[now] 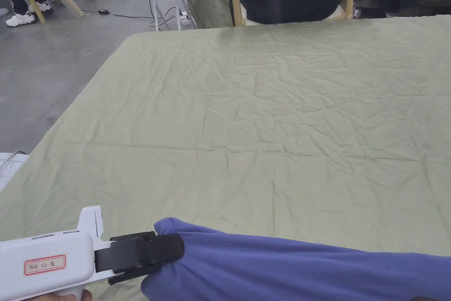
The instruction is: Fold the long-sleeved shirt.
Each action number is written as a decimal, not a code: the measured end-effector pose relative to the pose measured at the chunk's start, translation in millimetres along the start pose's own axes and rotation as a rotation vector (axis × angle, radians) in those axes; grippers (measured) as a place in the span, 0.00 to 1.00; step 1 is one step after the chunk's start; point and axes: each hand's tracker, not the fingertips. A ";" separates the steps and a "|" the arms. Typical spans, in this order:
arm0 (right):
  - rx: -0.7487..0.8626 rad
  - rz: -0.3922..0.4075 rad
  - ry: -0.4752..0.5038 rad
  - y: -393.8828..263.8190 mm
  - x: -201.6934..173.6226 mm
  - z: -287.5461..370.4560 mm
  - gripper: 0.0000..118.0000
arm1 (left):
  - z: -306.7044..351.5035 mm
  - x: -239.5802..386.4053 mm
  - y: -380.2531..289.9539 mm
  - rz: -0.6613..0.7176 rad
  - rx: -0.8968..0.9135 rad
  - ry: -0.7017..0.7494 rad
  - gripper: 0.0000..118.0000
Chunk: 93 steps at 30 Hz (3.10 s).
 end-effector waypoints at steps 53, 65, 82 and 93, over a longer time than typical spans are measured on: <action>0.155 -0.012 -0.234 -41.1 -15.3 147.1 0.01 | -231.6 221.5 -83.8 -0.048 -0.007 0.027 0.98; 0.136 -0.037 -0.175 -33.6 -9.5 124.6 0.01 | -200.9 166.6 -128.1 -0.409 -0.127 0.576 0.02; 0.151 -0.092 -0.260 -35.4 4.3 143.3 0.01 | -295.0 230.2 -244.7 -0.677 -0.466 0.330 0.01; -0.052 -0.196 -0.318 -0.1 33.8 47.9 0.01 | -159.0 187.2 -133.1 -0.266 -0.163 0.291 0.01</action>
